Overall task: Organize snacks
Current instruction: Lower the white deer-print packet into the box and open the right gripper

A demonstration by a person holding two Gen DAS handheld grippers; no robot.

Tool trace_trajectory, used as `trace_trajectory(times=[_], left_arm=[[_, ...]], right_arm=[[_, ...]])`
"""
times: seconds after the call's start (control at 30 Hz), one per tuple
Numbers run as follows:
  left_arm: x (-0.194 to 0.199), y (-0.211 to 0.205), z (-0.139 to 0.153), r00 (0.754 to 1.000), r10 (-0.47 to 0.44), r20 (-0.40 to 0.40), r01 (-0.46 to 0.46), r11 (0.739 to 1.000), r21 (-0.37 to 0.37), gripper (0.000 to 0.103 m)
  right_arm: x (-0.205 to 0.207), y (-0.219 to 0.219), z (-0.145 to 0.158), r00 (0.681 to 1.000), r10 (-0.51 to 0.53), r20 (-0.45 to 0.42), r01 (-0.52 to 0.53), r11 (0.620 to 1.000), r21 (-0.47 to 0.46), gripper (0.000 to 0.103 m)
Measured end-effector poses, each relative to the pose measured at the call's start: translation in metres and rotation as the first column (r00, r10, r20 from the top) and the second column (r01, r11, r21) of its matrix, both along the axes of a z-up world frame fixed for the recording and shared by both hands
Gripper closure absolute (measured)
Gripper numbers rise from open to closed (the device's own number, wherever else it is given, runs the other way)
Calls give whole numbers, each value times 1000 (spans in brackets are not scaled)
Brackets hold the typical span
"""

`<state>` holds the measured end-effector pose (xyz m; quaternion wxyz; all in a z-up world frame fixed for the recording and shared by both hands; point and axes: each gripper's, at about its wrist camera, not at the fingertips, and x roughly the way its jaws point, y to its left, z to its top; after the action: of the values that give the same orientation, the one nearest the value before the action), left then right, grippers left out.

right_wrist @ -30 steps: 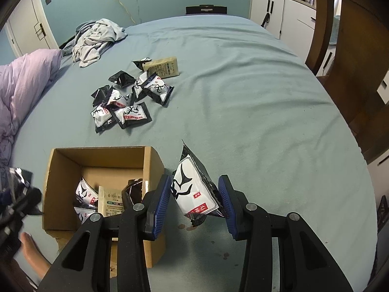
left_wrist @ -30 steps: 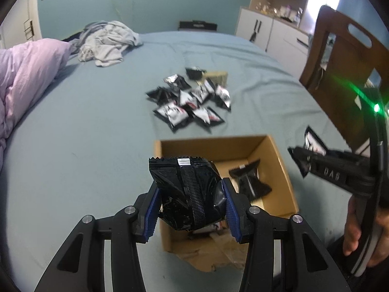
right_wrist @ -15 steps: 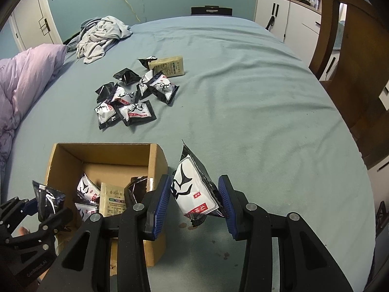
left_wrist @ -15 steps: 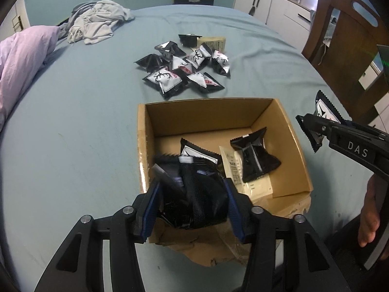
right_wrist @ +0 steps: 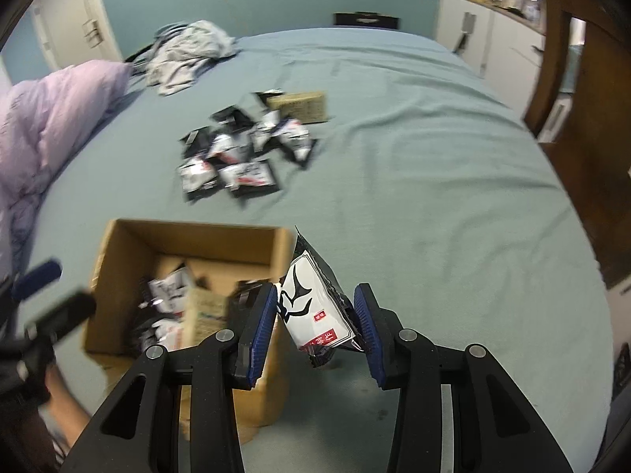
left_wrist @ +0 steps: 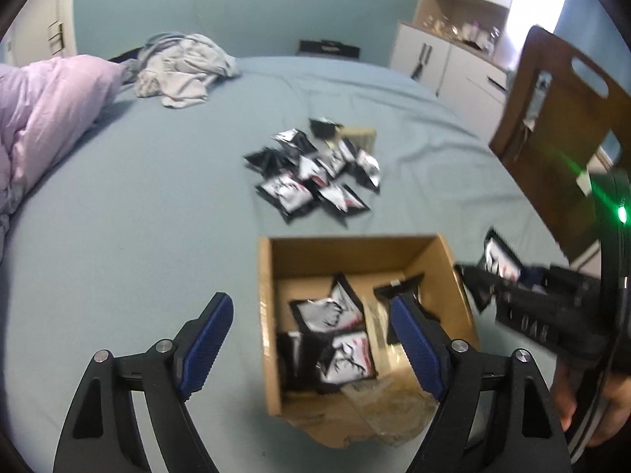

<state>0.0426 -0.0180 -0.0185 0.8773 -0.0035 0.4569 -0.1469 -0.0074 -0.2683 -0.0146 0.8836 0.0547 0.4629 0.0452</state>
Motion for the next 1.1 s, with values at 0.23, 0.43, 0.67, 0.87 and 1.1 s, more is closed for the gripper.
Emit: trace_trajectory(times=[0.23,0.43,0.67,0.87,1.1], left_arm=[[13,29,3,986,158,47,-161,985,58,19],[18,43,2,979,201,42,-202,978,46,19],[20,44,0,977,211,31,-212,976,42,19],[19,44,-1,978,209,24,-210,976,48,19],[18,44,-1,977,210,24,-211,976,48,19]], right_arm=[[-11,23,4,987,153,45,-152,988,-16,64],[-12,35,-4,972,235,5,-235,971,-38,64],[1,49,-16,949,300,-95,-304,952,-40,64],[7,56,-22,941,311,-136,-321,945,-58,63],[6,43,-13,954,288,-86,-286,958,31,63]])
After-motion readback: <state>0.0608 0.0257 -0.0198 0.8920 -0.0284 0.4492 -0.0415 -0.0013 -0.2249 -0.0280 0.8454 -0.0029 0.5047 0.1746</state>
